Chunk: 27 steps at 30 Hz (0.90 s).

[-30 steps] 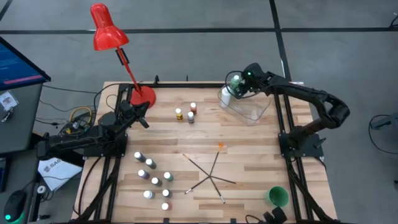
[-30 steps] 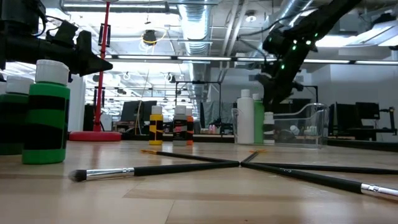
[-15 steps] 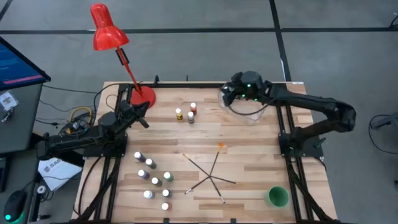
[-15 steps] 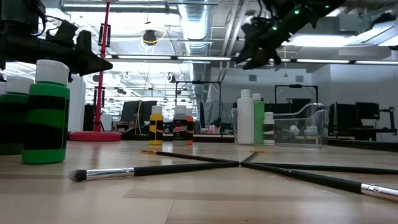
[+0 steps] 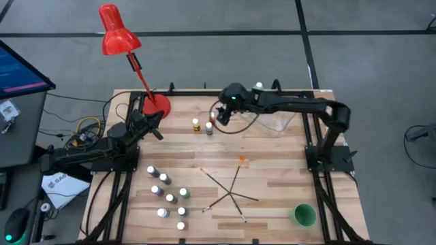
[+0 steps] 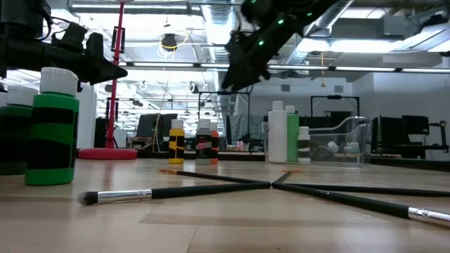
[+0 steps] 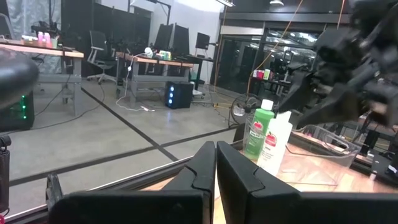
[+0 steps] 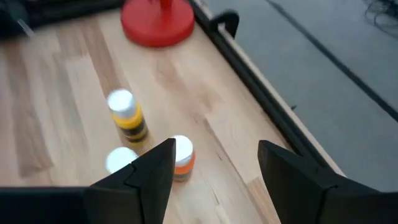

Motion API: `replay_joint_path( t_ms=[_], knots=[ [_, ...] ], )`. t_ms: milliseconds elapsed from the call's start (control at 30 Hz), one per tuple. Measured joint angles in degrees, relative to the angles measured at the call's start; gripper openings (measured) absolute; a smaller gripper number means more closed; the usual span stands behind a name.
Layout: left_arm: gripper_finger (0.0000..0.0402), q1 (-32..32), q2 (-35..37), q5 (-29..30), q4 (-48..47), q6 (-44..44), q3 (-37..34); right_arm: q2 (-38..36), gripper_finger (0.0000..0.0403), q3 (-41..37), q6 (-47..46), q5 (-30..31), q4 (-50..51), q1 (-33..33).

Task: Pick & Place Paint Supplies
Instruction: Put the small orange paint bottle into the transparent bin

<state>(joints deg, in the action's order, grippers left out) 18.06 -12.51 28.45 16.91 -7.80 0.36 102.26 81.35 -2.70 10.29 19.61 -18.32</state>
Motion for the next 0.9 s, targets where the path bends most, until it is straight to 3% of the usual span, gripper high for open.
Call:
replay_joint_path(
  t_ms=[400, 900],
  knots=[
    [0.0008, 0.01, 0.0, -0.02, 0.18, -0.01, 0.01, 13.3, 0.0227, 16.46, 3.22, -1.43, 12.62, 0.22],
    [0.0008, 0.01, -0.01, -0.02, 0.42, -0.01, 0.0, 18.97, 0.0227, 20.45, 4.37, -3.19, 16.51, 0.22]
  ],
)
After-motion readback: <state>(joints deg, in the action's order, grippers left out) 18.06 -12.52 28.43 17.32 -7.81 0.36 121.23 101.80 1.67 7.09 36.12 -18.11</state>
